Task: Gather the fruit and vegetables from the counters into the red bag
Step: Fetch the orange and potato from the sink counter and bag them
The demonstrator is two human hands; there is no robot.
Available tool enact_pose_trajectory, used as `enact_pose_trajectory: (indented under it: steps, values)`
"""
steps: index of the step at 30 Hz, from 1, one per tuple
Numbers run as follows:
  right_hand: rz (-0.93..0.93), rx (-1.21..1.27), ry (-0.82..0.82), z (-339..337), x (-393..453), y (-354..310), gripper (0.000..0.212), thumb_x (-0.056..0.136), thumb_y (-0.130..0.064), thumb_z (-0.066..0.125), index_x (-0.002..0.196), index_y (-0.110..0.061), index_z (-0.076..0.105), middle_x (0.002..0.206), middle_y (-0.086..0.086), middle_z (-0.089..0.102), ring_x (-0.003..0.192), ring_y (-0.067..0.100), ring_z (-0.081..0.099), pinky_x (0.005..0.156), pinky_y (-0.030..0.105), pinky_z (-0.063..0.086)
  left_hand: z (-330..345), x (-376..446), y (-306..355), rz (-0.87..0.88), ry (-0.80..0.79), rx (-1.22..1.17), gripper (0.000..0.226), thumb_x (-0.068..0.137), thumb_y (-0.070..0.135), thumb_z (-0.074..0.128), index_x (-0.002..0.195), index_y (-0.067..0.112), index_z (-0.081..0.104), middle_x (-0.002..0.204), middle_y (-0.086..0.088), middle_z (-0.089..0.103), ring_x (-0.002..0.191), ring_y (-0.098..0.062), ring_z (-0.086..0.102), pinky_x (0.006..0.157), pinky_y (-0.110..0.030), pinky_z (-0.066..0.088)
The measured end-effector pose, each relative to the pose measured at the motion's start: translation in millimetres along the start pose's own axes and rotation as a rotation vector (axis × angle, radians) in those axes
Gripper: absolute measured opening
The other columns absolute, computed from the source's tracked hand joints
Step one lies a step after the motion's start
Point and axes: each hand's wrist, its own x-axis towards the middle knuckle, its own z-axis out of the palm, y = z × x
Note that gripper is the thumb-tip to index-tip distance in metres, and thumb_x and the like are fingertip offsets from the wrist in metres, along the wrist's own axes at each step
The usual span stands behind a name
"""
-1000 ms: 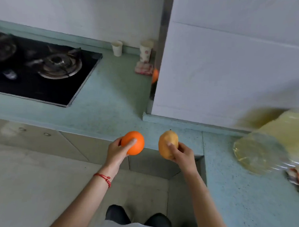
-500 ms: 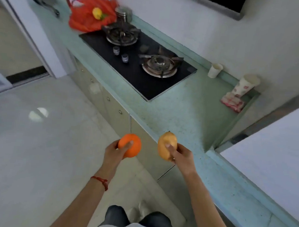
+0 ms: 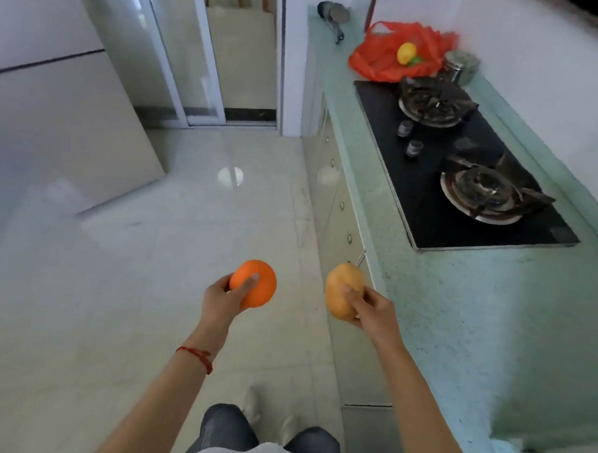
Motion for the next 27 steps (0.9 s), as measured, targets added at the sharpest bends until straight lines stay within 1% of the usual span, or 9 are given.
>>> enact_pose_trajectory:
  steps: [3, 5, 8, 10, 13, 17, 20, 23, 27]
  values:
    - [-0.017, 0.017, -0.062, 14, 7, -6, 0.021, 0.084, -0.024, 0.066, 0.101, -0.012, 0.061, 0.095, 0.005, 0.062, 0.091, 0.019, 0.060, 0.063, 0.021, 0.056, -18, 4, 0, -0.001, 0.080, -0.034, 0.052, 0.081, 0.024, 0.067, 0.124, -0.001, 0.051, 0.113, -0.012, 0.054, 0.102, -0.028, 0.055, 0.084, -0.042, 0.051]
    - [-0.016, 0.030, -0.091, 23, 14, -10, 0.026, 0.084, -0.023, 0.066, 0.107, -0.010, 0.061, 0.096, 0.005, 0.061, 0.092, 0.020, 0.060, 0.060, 0.017, 0.056, -27, 9, 2, -0.001, 0.120, -0.052, 0.051, 0.082, 0.024, 0.067, 0.123, -0.002, 0.051, 0.112, -0.012, 0.054, 0.101, -0.027, 0.055, 0.085, -0.042, 0.051]
    - [-0.007, 0.049, -0.113, 37, 26, -16, 0.029, 0.084, -0.024, 0.066, 0.108, -0.009, 0.061, 0.094, 0.003, 0.063, 0.090, 0.018, 0.062, 0.061, 0.018, 0.057, -37, 22, 7, 0.001, 0.153, -0.077, 0.052, 0.081, 0.024, 0.067, 0.123, -0.002, 0.051, 0.112, -0.012, 0.054, 0.101, -0.027, 0.055, 0.087, -0.044, 0.051]
    - [-0.013, 0.058, -0.116, 46, 35, -22, 0.024, 0.083, -0.023, 0.067, 0.102, -0.010, 0.061, 0.089, -0.003, 0.062, 0.087, 0.016, 0.061, 0.060, 0.019, 0.058, -41, 34, 13, 0.004, 0.158, -0.085, 0.054, 0.081, 0.024, 0.067, 0.125, -0.002, 0.050, 0.112, -0.012, 0.054, 0.102, -0.028, 0.055, 0.087, -0.044, 0.051]
    - [-0.023, 0.057, -0.116, 59, 50, -30, 0.014, 0.082, -0.023, 0.068, 0.091, -0.015, 0.060, 0.086, -0.005, 0.060, 0.085, 0.015, 0.060, 0.060, 0.020, 0.057, -47, 56, 24, 0.013, 0.157, -0.083, 0.056, 0.081, 0.026, 0.067, 0.126, -0.001, 0.049, 0.113, -0.011, 0.053, 0.103, -0.028, 0.055, 0.086, -0.043, 0.052]
    - [-0.038, 0.057, -0.104, 79, 75, -44, 0.010, 0.083, -0.024, 0.067, 0.088, -0.019, 0.060, 0.086, -0.005, 0.061, 0.084, 0.013, 0.061, 0.057, 0.018, 0.057, -53, 90, 40, 0.021, 0.144, -0.085, 0.053, 0.081, 0.025, 0.067, 0.124, -0.001, 0.050, 0.112, -0.011, 0.053, 0.103, -0.028, 0.055, 0.084, -0.042, 0.051]
    - [-0.030, 0.075, -0.094, 98, 97, -54, 0.016, 0.083, -0.024, 0.067, 0.093, -0.014, 0.061, 0.087, -0.004, 0.062, 0.086, 0.015, 0.062, 0.061, 0.020, 0.057, -58, 120, 53, 0.020, 0.127, -0.067, 0.052, 0.081, 0.026, 0.066, 0.124, 0.000, 0.051, 0.113, -0.011, 0.053, 0.104, -0.029, 0.055, 0.084, -0.041, 0.052]
    - [-0.025, 0.068, -0.077, 117, 120, -65, 0.019, 0.082, -0.026, 0.068, 0.095, -0.014, 0.061, 0.090, -0.003, 0.063, 0.089, 0.016, 0.062, 0.066, 0.024, 0.058, -62, 150, 65, 0.019, 0.114, -0.054, 0.054, 0.081, 0.028, 0.066, 0.125, 0.001, 0.051, 0.114, -0.010, 0.053, 0.105, -0.029, 0.055, 0.085, -0.041, 0.052]
    - [-0.030, 0.079, -0.063, 136, 149, -80, 0.017, 0.082, -0.026, 0.067, 0.093, -0.016, 0.060, 0.089, -0.006, 0.061, 0.086, 0.012, 0.060, 0.061, 0.020, 0.058, -62, 188, 83, 0.027, 0.083, -0.039, 0.052, 0.082, 0.028, 0.065, 0.125, 0.002, 0.050, 0.114, -0.009, 0.052, 0.104, -0.028, 0.053, 0.083, -0.039, 0.051]
